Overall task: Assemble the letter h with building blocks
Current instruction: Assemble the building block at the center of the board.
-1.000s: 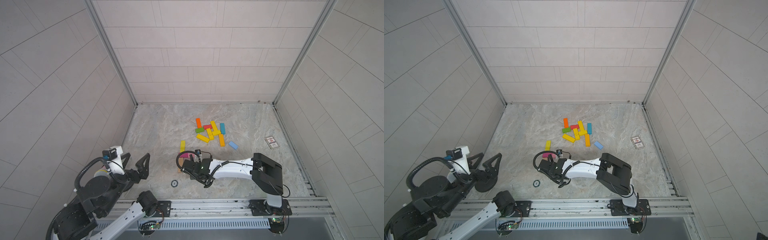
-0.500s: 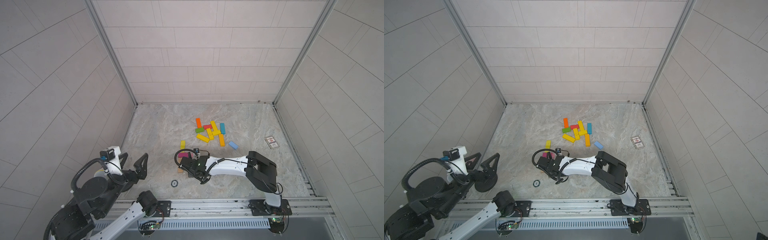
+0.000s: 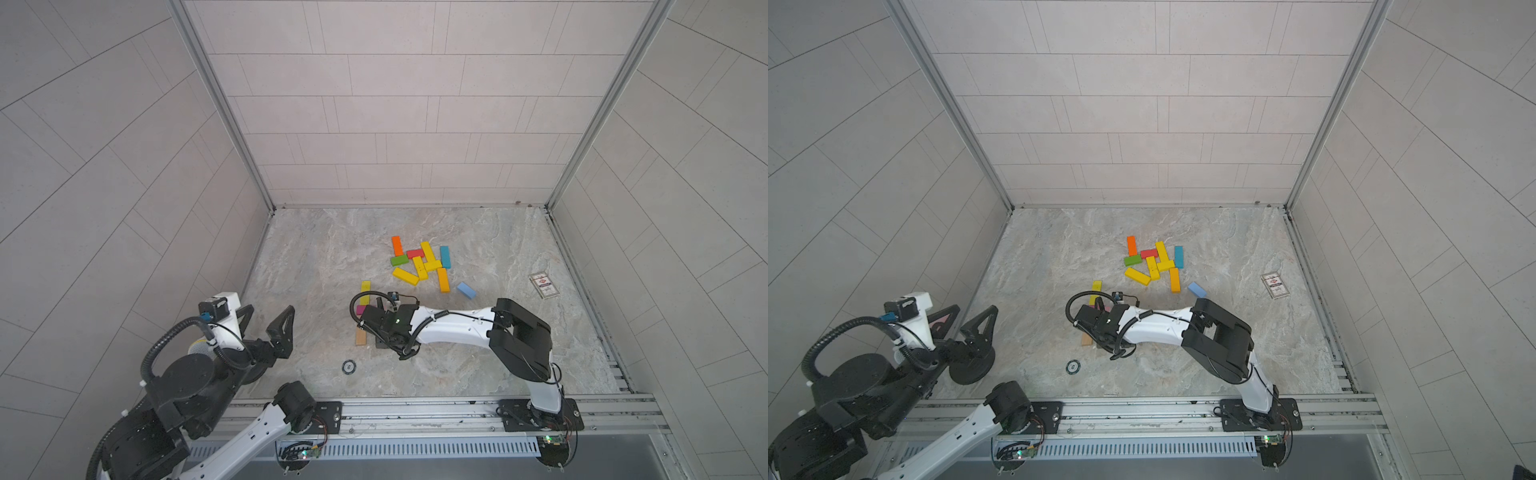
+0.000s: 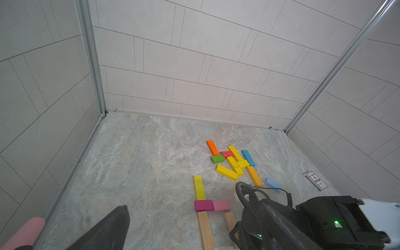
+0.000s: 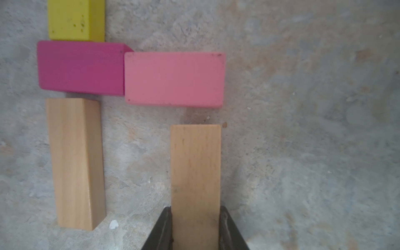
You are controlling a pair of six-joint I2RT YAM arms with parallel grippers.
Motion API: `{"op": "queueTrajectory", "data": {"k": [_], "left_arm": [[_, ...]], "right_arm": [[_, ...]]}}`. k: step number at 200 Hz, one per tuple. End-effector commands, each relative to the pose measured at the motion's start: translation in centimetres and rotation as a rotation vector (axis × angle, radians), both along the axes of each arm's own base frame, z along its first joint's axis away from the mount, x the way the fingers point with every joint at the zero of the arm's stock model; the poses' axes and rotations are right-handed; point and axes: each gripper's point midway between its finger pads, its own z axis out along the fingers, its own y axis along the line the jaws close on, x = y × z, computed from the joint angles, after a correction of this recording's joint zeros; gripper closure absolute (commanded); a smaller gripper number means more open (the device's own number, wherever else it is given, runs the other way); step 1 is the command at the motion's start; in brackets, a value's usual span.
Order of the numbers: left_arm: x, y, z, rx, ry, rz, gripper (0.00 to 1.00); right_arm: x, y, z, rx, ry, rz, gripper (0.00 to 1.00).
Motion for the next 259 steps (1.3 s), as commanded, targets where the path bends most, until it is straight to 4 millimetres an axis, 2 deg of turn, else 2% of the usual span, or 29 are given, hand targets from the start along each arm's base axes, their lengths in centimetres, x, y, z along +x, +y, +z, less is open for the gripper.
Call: {"op": "queueTrajectory", "data": {"k": [1,136,211,259], "left_arm": [[0.1,0.4,0.2,0.037,-0.004,0.017,0.0],[0.3,0.4,-0.1,0.057,-0.002,0.027,0.0],[0.4,0.4,-0.4,0.066,0.003,0.031,0.0],[0.4,0.5,-0.4,0.07,0.002,0.032,0.0]], "right_arm": [[0.1,-0.7,-0.9,-0.046,0.015,-0.007,0.91],[0.7,-0.6,-1.5,-0.056,0.021,-0.012,0.89],[1.0,-1.0,-1.8,-0.059,0.021,-0.036,0.81],[1.0,-0.9,-1.9,-0.054,0.021,-0.039,0.69]]}}
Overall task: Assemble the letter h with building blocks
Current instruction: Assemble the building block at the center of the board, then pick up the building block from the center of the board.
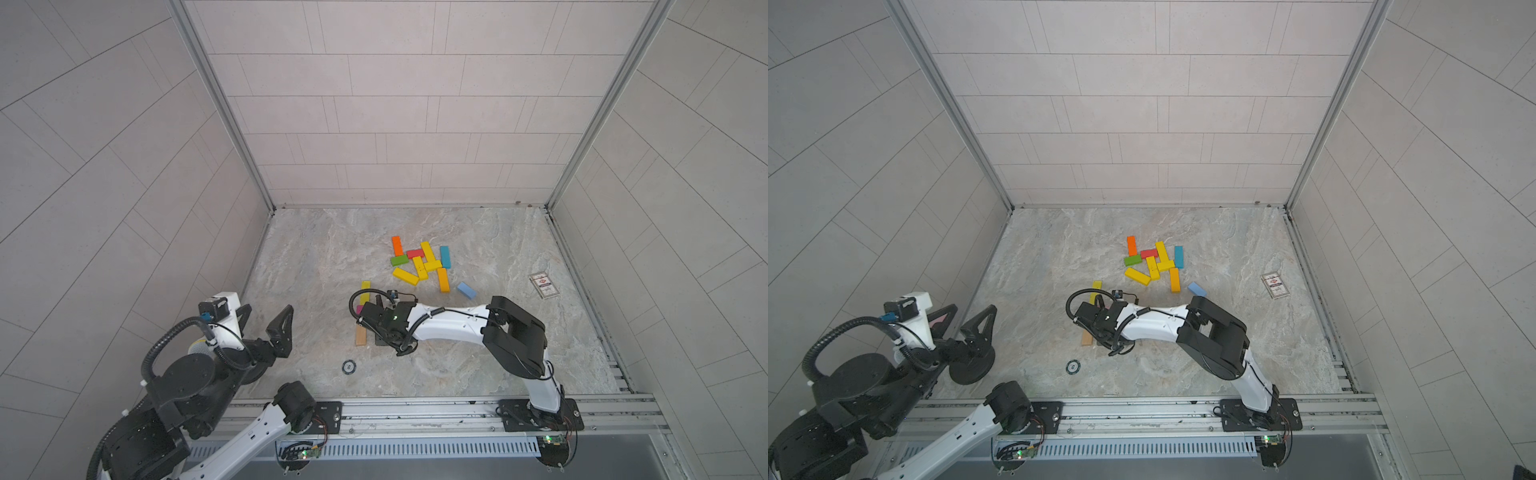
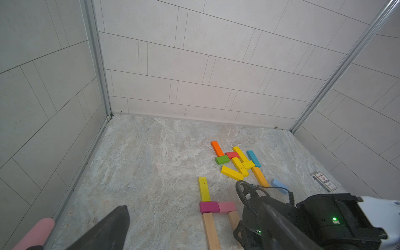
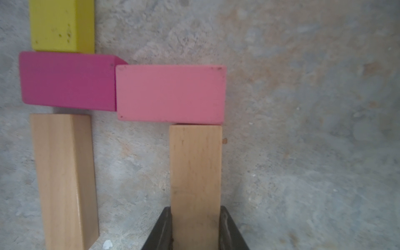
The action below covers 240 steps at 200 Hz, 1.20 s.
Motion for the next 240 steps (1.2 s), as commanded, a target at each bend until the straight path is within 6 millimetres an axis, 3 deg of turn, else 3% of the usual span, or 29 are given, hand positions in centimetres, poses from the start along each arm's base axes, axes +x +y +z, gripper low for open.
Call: {"op": "queueTrajectory", "data": {"k": [1,34,84,104,136,157,191,240], "left_arm": [[0.3,0.1,-0.4,0.044,0.011,0.015,0.0],[0.3,0.2,-0.4,0.045,0.011,0.019,0.0],[0.3,0.2,-0.6,0.048,0.014,0.018,0.0],[0.3,0.1,-0.6,0.046,0.014,0.016,0.0],[0.3,0.1,-0.5,0.047,0.015,0.017,0.0],[0.3,0.1,-0.5,0.042,0.013,0.015,0.0],[0.4,-0.1,-0.7,0.04,0.017,0.012,0.0],[0.5,-0.1,-0.8,0.041,0.019,0.014,0.0]], "right_arm": [[0.0,-1.0,-1.4,-0.044,0.02,-0.029,0.68],[0.0,-1.0,-1.4,-0.042,0.02,-0.031,0.54],[0.3,-0.8,-0.9,-0.028,0.006,-0.036,0.51],[0.9,-0.2,0.5,-0.009,-0.032,-0.02,0.46],[2.3,-0.4,4.6,-0.001,-0.141,0.006,0.32],[2.8,-1.0,5.7,-0.024,-0.185,0.021,0.24],[3.3,-1.0,5.2,-0.088,-0.201,0.079,0.17],[3.9,-1.4,4.2,-0.153,-0.219,0.096,0.16]]}}
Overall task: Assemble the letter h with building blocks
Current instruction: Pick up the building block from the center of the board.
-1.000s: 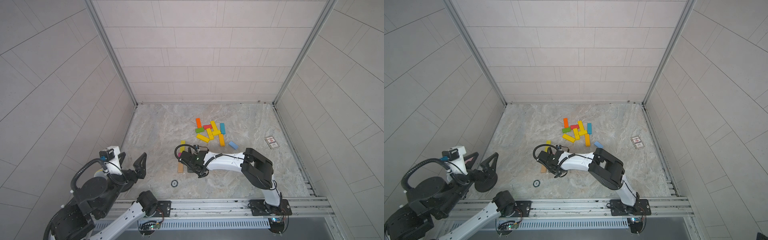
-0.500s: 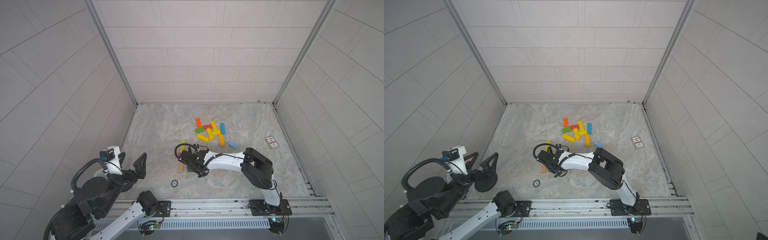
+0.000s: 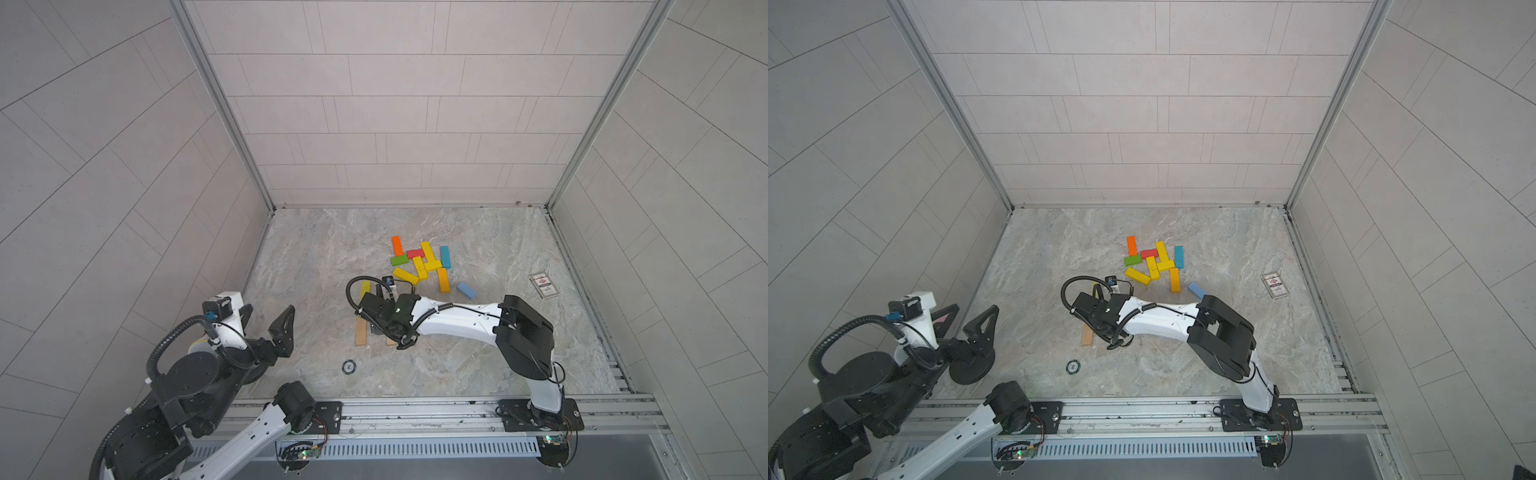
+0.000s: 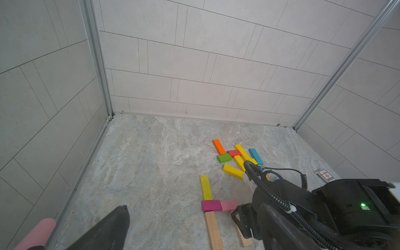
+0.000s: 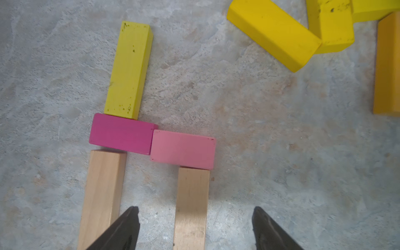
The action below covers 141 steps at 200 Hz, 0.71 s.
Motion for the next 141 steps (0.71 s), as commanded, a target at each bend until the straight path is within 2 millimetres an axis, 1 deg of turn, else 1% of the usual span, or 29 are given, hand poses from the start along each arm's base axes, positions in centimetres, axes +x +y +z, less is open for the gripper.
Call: {"op": "queueTrajectory", "data": {"k": [1,47,104,114,123,128,141], "left_arm": [[0.3,0.0,-0.4,0.024,0.012,0.013,0.0],[0.3,0.0,-0.5,0.023,0.017,0.013,0.0],[0.3,0.1,-0.7,0.027,0.019,0.017,0.0],[0.3,0.0,-0.7,0.028,0.021,0.017,0.0],[0.4,0.0,-0.7,0.03,0.021,0.018,0.0],[0.4,0.0,-0.7,0.03,0.02,0.017,0.0],[0.6,-0.3,-0.7,0.031,0.025,0.015,0.0]], "right_arm": [[0.7,-1.1,-0.6,-0.082,-0.025,-0.002,0.16],[0.6,0.2,-1.8,-0.078,-0.002,0.048,0.17],[0.9,-0.6,-2.4,-0.114,0.002,0.026,0.17],[1.2,-0.2,-1.8,-0.088,-0.019,0.043,0.17],[1.4,0.3,-0.7,-0.05,-0.049,0.061,0.17],[1.6,0.4,0.1,-0.03,-0.071,0.069,0.18],[2.1,0.7,2.9,0.023,-0.137,0.086,0.18]]}}
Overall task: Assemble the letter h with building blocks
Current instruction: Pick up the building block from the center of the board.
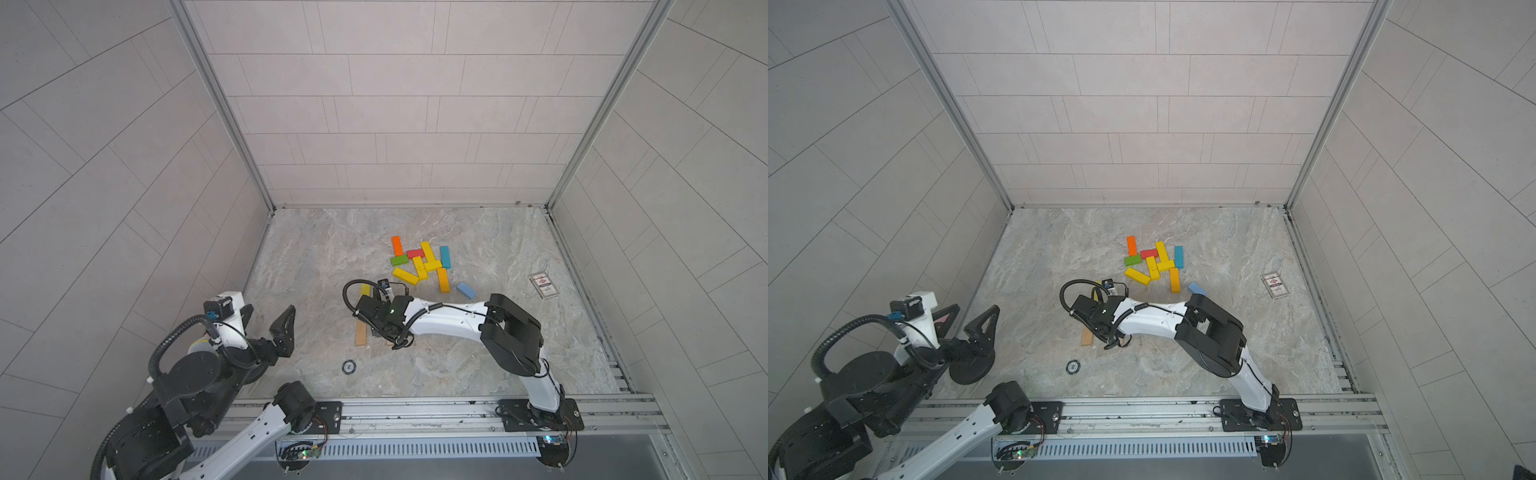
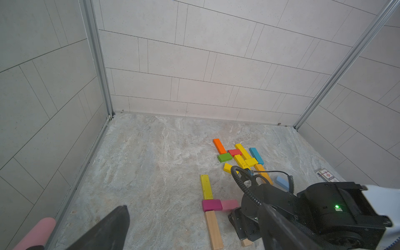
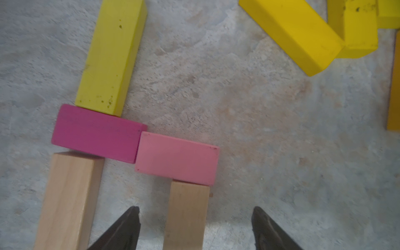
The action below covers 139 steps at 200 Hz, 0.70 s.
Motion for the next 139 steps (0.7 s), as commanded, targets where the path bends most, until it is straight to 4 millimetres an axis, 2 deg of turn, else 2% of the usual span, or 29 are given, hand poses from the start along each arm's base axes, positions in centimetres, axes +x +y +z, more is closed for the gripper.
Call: {"op": "queueTrajectory", "data": {"k": [1,17,30,45,59,84,97,118,137,139], "left_arm": [[0.5,-0.2,-0.6,0.027,0.021,0.014,0.0],[0.9,-0.8,-0.7,0.026,0.035,0.004,0.0],[1.3,-1.4,-0.9,0.017,0.045,-0.003,0.0],[1.9,-2.5,-1.4,-0.004,0.063,-0.021,0.0],[2.6,-3.8,-2.2,-0.027,0.091,-0.04,0.0],[4.4,-7.1,-4.1,-0.065,0.158,-0.091,0.0],[5.6,-9.3,-5.3,-0.086,0.204,-0.121,0.0],[7.6,-13.0,-7.9,-0.101,0.293,-0.169,0.0],[9.5,-15.9,-9.9,-0.11,0.366,-0.195,0.01],[9.8,-16.5,-10.6,-0.101,0.388,-0.198,0.01]], "right_arm": [[1.2,0.5,5.5,0.101,-0.129,0.029,0.18],[1.4,0.2,9.4,0.165,-0.201,0.06,0.18],[1.3,-0.8,12.3,0.201,-0.254,0.071,0.19],[0.9,-2.8,14.9,0.241,-0.305,0.079,0.2],[0.3,-5.5,16.4,0.263,-0.336,0.061,0.2],[-0.6,-11.0,16.5,0.338,-0.355,-0.006,0.21],[-1.2,-13.4,15.2,0.378,-0.325,-0.042,0.21],[-2.1,-16.0,13.3,0.421,-0.269,-0.062,0.21],[-2.9,-17.3,12.0,0.417,-0.248,-0.056,0.2],[-3.0,-17.4,11.9,0.414,-0.248,-0.053,0.2]]}}
